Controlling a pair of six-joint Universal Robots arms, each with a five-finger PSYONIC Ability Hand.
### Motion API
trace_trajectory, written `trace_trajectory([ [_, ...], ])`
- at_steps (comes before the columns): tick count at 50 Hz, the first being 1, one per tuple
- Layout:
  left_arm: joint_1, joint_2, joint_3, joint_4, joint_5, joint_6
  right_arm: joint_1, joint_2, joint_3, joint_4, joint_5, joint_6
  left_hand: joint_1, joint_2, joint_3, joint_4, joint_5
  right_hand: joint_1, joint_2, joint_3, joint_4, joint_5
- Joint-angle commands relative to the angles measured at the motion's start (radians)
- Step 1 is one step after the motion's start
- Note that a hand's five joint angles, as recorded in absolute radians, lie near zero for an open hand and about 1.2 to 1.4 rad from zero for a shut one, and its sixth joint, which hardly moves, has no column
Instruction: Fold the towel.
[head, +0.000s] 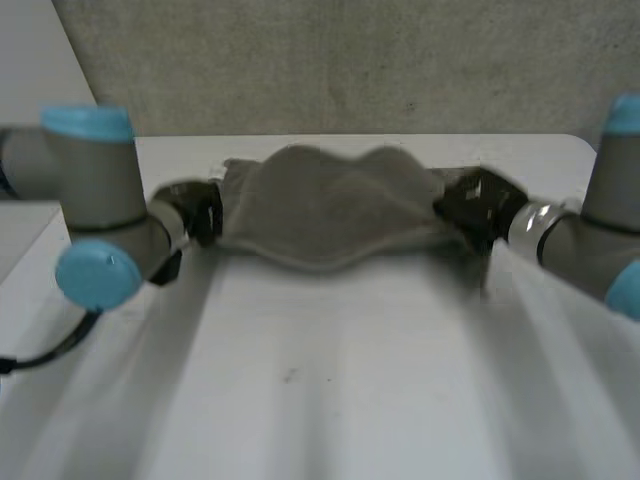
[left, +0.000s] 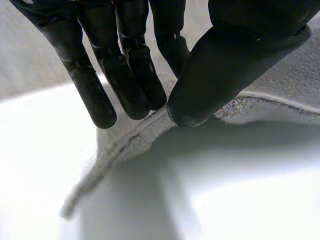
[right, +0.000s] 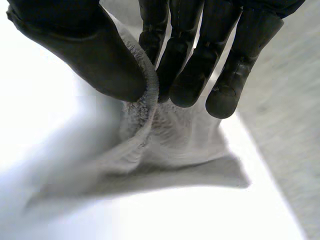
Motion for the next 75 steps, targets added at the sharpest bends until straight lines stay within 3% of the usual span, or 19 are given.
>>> trace_trajectory([
  [1,-0.015,0.059,-0.244,0.101,0.013,0.138,-0.014,0.038,0.132,-0.046,0.023,0.005,0.198,0.179,0.179,0.177,0.187,0.056,0.067,0.068,0.057,0.054],
  [16,-0.013,0.284,-0.459,0.172,0.052,0.156,-0.017,-0.102,0.332,-0.054,-0.01,0.104,0.198,0.179,0.179,0.177,0.187,0.056,0.067,0.068,0.057,0.054],
  [25,-0.007,0.366,-0.505,0.192,0.052,0.156,-0.022,-0.182,0.384,-0.158,-0.032,0.212,0.198,0.179,0.179,0.177,0.187,0.056,0.067,0.068,0.057,0.054],
  [27,-0.004,0.377,-0.511,0.198,0.054,0.156,-0.023,-0.186,0.387,-0.178,-0.032,0.245,0.198,0.179,0.179,0.177,0.187,-0.063,-0.052,-0.051,-0.063,-0.065],
  [29,-0.003,0.387,-0.517,0.203,0.052,0.156,-0.025,-0.188,0.396,-0.219,-0.032,0.319,0.198,0.179,0.179,0.177,0.187,-0.458,-0.447,-0.446,-0.458,-0.46],
  [40,0.0,0.384,-0.485,0.213,0.052,0.156,-0.106,-0.182,0.454,-0.297,-0.021,0.64,0.198,0.179,0.179,0.177,0.187,-0.826,-0.815,-0.814,-0.826,-0.828],
  [51,0.008,0.386,-0.373,0.207,0.048,0.157,-0.122,-0.221,0.568,-0.314,-0.02,0.673,0.198,0.179,0.179,0.177,0.187,-1.165,-1.154,-1.154,-1.165,-1.168],
  [58,0.066,0.392,-0.31,0.195,0.051,0.157,-0.112,-0.277,0.62,-0.36,-0.018,0.683,0.198,0.179,0.179,0.177,0.187,-1.165,-1.154,-1.154,-1.165,-1.168],
  [68,0.1,0.409,-0.272,0.189,0.054,0.154,-0.048,-0.235,0.597,-0.445,0.003,0.774,0.198,0.179,0.179,0.177,0.187,-1.165,-1.154,-1.154,-1.165,-1.168],
  [75,0.1,0.409,-0.252,0.187,0.052,0.151,0.068,-0.117,0.501,-0.497,0.135,0.78,0.198,0.179,0.179,0.177,0.187,-1.165,-1.154,-1.154,-1.165,-1.168],
])
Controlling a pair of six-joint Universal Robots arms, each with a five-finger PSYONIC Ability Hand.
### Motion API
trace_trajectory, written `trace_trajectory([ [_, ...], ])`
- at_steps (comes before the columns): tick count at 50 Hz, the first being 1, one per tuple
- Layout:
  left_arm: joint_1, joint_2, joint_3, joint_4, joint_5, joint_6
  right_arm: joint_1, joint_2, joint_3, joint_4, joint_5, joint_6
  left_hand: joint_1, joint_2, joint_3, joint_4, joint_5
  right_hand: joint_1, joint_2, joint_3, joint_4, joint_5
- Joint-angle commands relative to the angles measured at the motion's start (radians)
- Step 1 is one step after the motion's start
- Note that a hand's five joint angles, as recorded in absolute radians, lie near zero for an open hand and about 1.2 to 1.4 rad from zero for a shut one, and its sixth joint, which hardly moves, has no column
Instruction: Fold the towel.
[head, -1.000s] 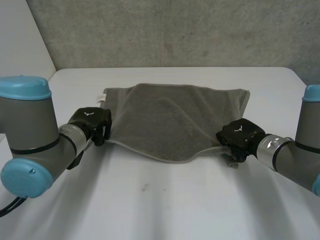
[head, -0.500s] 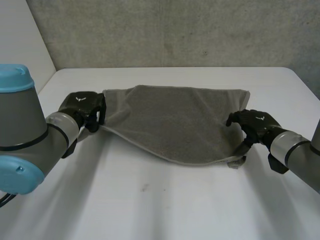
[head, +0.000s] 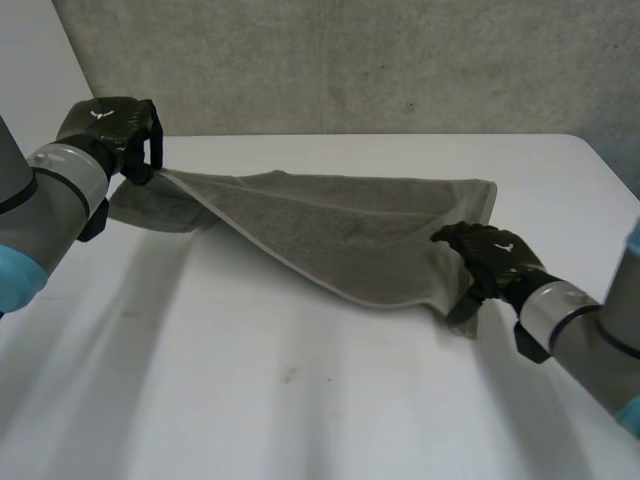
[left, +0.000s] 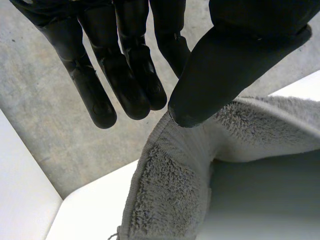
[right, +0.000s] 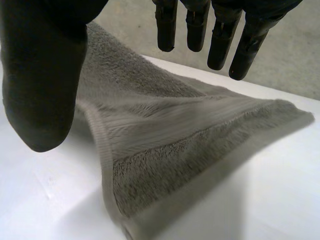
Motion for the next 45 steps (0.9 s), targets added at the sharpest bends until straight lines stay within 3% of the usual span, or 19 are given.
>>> trace_trajectory([
  [1,-0.002,-0.001,0.017,-0.001,-0.002,-0.003,0.102,0.107,-0.087,-0.043,0.113,0.011,0.194,0.179,0.179,0.177,0.187,-0.068,-0.077,-0.074,-0.092,-0.068],
  [3,-0.002,-0.001,0.025,-0.001,-0.003,-0.006,0.137,0.159,-0.131,-0.043,0.158,0.013,0.194,0.179,0.179,0.177,0.187,-0.068,-0.077,-0.074,-0.092,-0.068],
  [11,-0.004,-0.007,0.048,0.001,-0.003,-0.006,0.203,0.239,-0.193,-0.044,0.204,0.008,0.194,0.179,0.179,0.177,0.187,-0.068,-0.077,-0.074,-0.092,-0.068],
  [17,-0.004,-0.011,0.059,-0.001,-0.003,-0.007,0.212,0.232,-0.187,-0.041,0.231,-0.009,0.194,0.179,0.179,0.177,0.187,-0.068,-0.077,-0.074,-0.092,-0.068],
  [20,-0.002,-0.013,0.052,-0.002,-0.003,-0.006,0.205,0.207,-0.173,-0.029,0.239,-0.044,0.194,0.179,0.179,0.177,0.187,0.069,0.059,0.062,0.045,0.069],
  [22,-0.002,-0.014,0.043,-0.002,-0.003,-0.004,0.2,0.155,-0.144,-0.026,0.238,-0.102,0.194,0.179,0.179,0.177,0.187,0.212,0.202,0.205,0.188,0.212],
  [32,-0.001,-0.033,-0.061,0.005,0.003,0.008,0.139,0.081,-0.112,0.061,0.228,-0.363,0.194,0.179,0.179,0.177,0.187,0.227,0.218,0.221,0.203,0.227],
  [34,-0.001,-0.047,-0.084,0.007,0.009,0.02,0.122,0.081,-0.107,0.08,0.219,-0.392,0.106,0.091,0.092,0.089,0.099,0.23,0.221,0.224,0.206,0.23],
  [36,-0.002,-0.069,-0.124,0.018,0.037,0.069,0.108,0.09,-0.11,0.106,0.193,-0.406,-0.323,-0.338,-0.338,-0.34,-0.33,0.239,0.23,0.232,0.215,0.239],
  [37,-0.002,-0.07,-0.124,0.018,0.037,0.07,0.108,0.09,-0.11,0.106,0.193,-0.406,-0.325,-0.34,-0.34,-0.342,-0.333,0.239,0.23,0.232,0.215,0.239],
  [38,-0.001,-0.077,-0.147,0.028,0.05,0.094,0.106,0.098,-0.109,0.108,0.17,-0.405,-0.482,-0.497,-0.497,-0.499,-0.49,0.245,0.235,0.238,0.221,0.245],
  [41,0.001,-0.085,-0.191,0.054,0.06,0.132,0.094,0.121,-0.109,0.111,0.126,-0.402,-0.656,-0.671,-0.671,-0.673,-0.664,0.245,0.235,0.238,0.221,0.245],
  [45,0.001,-0.085,-0.228,0.09,0.061,0.142,0.089,0.144,-0.11,0.106,0.104,-0.402,-0.719,-0.734,-0.733,-0.736,-0.726,0.245,0.235,0.238,0.221,0.245],
])
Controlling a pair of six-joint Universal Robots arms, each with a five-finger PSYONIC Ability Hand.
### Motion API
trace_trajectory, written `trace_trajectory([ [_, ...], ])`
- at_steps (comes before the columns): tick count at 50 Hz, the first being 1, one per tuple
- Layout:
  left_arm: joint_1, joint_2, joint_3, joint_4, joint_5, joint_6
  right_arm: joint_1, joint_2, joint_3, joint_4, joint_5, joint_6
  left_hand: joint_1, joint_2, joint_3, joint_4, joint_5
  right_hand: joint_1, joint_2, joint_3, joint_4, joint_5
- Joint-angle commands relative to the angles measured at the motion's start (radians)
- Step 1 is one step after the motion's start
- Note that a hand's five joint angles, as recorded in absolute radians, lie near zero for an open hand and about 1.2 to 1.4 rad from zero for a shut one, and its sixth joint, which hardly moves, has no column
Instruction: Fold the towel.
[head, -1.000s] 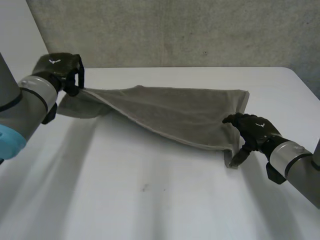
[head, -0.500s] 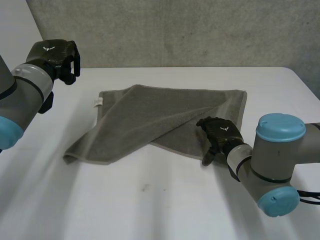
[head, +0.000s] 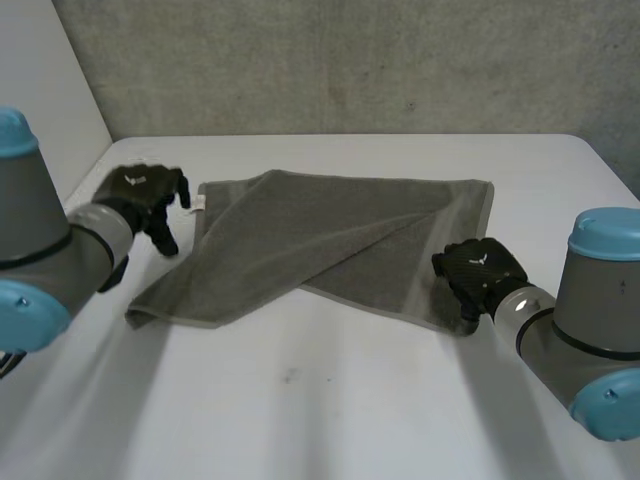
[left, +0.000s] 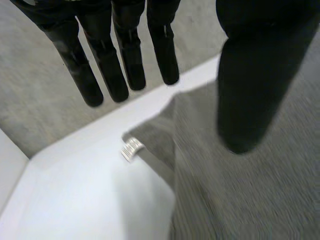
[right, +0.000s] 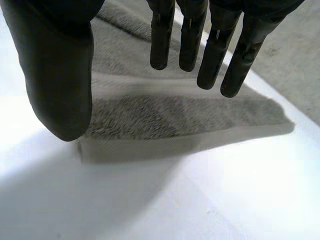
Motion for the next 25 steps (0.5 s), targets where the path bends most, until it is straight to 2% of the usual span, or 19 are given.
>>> trace_trajectory([
  [1,0.001,-0.011,-0.101,0.074,0.021,0.059,-0.017,0.057,-0.006,0.0,-0.074,0.012,-0.14,-0.139,-0.147,-0.146,-0.141,0.025,0.029,0.024,0.021,0.008],
  [9,0.001,-0.005,-0.137,0.097,0.022,0.058,-0.042,0.087,-0.021,-0.005,-0.085,0.029,-0.234,-0.233,-0.241,-0.241,-0.235,0.101,0.105,0.1,0.097,0.084],
  [25,0.001,-0.001,-0.141,0.097,0.021,0.055,-0.064,0.124,-0.067,-0.031,-0.083,0.046,-0.232,-0.23,-0.238,-0.238,-0.232,0.257,0.26,0.256,0.253,0.24],
])
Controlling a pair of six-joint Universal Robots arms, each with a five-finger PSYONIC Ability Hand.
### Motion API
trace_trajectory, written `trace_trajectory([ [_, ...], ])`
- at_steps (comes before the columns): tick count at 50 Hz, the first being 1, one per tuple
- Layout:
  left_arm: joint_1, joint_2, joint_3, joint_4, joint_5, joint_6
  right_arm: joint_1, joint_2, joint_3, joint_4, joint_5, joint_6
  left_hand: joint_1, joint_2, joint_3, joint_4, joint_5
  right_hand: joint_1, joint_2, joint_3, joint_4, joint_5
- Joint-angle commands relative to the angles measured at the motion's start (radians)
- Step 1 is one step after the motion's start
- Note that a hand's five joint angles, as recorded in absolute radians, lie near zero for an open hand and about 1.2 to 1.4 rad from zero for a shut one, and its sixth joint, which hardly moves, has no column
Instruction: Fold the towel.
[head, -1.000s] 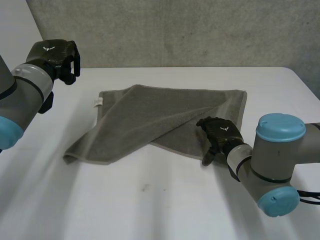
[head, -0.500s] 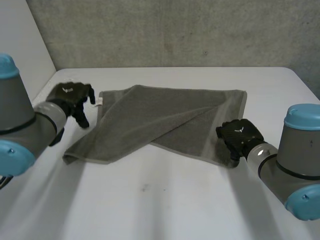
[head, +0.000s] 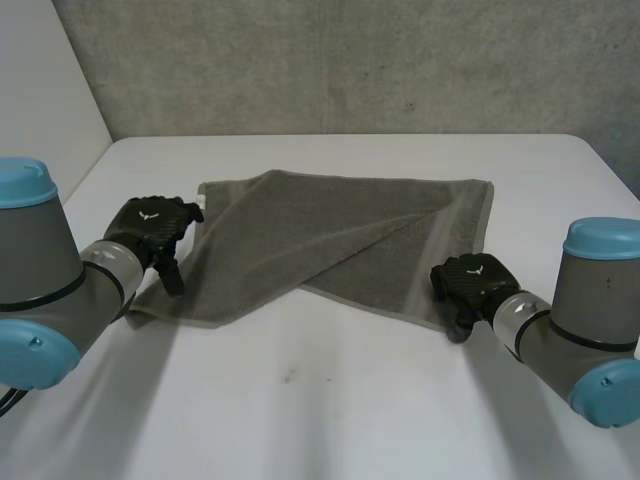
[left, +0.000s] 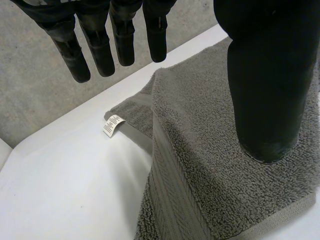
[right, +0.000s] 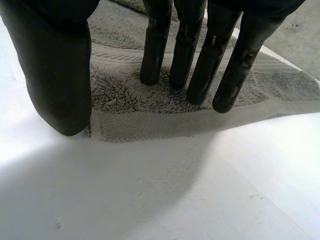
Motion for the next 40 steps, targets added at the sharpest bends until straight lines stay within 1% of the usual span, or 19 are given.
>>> trace_trajectory([
  [1,0.0,0.002,-0.001,-0.001,0.0,-0.002,-0.012,0.005,-0.025,-0.019,0.001,-0.001,0.035,0.039,0.037,0.039,0.045,0.047,0.055,0.045,0.048,0.053],
  [12,0.0,0.002,-0.009,-0.001,0.0,-0.002,-0.012,0.037,-0.086,-0.016,0.003,-0.002,0.041,0.045,0.043,0.044,0.05,0.068,0.075,0.065,0.068,0.074],
  [15,0.0,0.002,-0.012,0.001,0.0,-0.002,-0.012,0.051,-0.108,-0.016,0.003,-0.004,0.041,0.045,0.043,0.044,0.05,0.106,0.113,0.104,0.106,0.112],
  [16,0.0,0.002,-0.012,0.001,0.0,-0.002,-0.011,0.062,-0.12,-0.014,0.004,-0.002,0.041,0.045,0.043,0.044,0.05,0.213,0.221,0.211,0.214,0.219],
  [17,0.0,0.002,-0.014,0.001,0.0,-0.002,-0.011,0.071,-0.132,-0.011,0.004,-0.002,0.041,0.045,0.043,0.044,0.05,0.421,0.428,0.419,0.421,0.427],
  [18,0.0,0.002,-0.014,0.001,0.0,-0.002,-0.011,0.071,-0.132,-0.011,0.004,-0.002,0.041,0.045,0.043,0.044,0.05,0.423,0.43,0.421,0.423,0.429],
  [19,0.0,0.002,-0.017,0.001,0.0,-0.002,-0.009,0.076,-0.143,-0.005,0.006,-0.001,0.043,0.048,0.046,0.047,0.053,0.612,0.619,0.61,0.612,0.618],
  [20,-0.002,0.002,-0.017,-0.001,0.0,0.0,-0.009,0.074,-0.147,-0.003,0.004,0.001,0.044,0.048,0.046,0.047,0.053,0.717,0.725,0.715,0.718,0.723],
  [26,-0.002,0.009,-0.035,-0.001,0.0,0.0,-0.014,0.034,-0.147,-0.003,0.003,0.008,0.049,0.054,0.052,0.053,0.059,0.718,0.726,0.716,0.719,0.724],
  [28,-0.002,0.023,-0.047,0.001,0.0,0.001,-0.031,-0.025,-0.131,-0.003,-0.002,0.025,0.049,0.054,0.052,0.053,0.059,0.718,0.726,0.716,0.719,0.724],
  [31,-0.002,0.032,-0.053,0.001,0.0,0.001,-0.045,-0.056,-0.124,-0.002,-0.005,0.038,0.049,0.054,0.052,0.053,0.059,0.718,0.726,0.716,0.719,0.724],
  [33,-0.002,0.051,-0.072,0.002,0.0,0.003,-0.074,-0.111,-0.103,0.006,-0.034,0.053,0.055,0.059,0.058,0.059,0.065,0.718,0.726,0.716,0.719,0.724],
  [34,-0.002,0.051,-0.072,0.002,0.0,0.003,-0.074,-0.112,-0.103,0.006,-0.034,0.053,0.055,0.06,0.058,0.059,0.065,0.718,0.726,0.716,0.719,0.724],
  [36,-0.002,0.069,-0.092,-0.001,0.002,0.004,-0.123,-0.16,-0.092,0.021,-0.063,0.048,0.055,0.06,0.058,0.059,0.065,0.718,0.726,0.716,0.719,0.724],
  [37,-0.002,0.069,-0.092,-0.001,0.002,0.004,-0.123,-0.161,-0.092,0.021,-0.063,0.048,0.055,0.06,0.058,0.059,0.065,0.718,0.726,0.716,0.719,0.724],
  [39,-0.002,0.078,-0.115,-0.001,0.002,0.006,-0.19,-0.182,-0.086,0.046,-0.086,0.044,0.061,0.065,0.064,0.065,0.071,0.718,0.726,0.716,0.719,0.724],
  [40,-0.002,0.078,-0.115,-0.001,0.002,0.006,-0.19,-0.182,-0.086,0.046,-0.086,0.044,0.061,0.065,0.064,0.065,0.071,0.718,0.726,0.716,0.719,0.724],
])
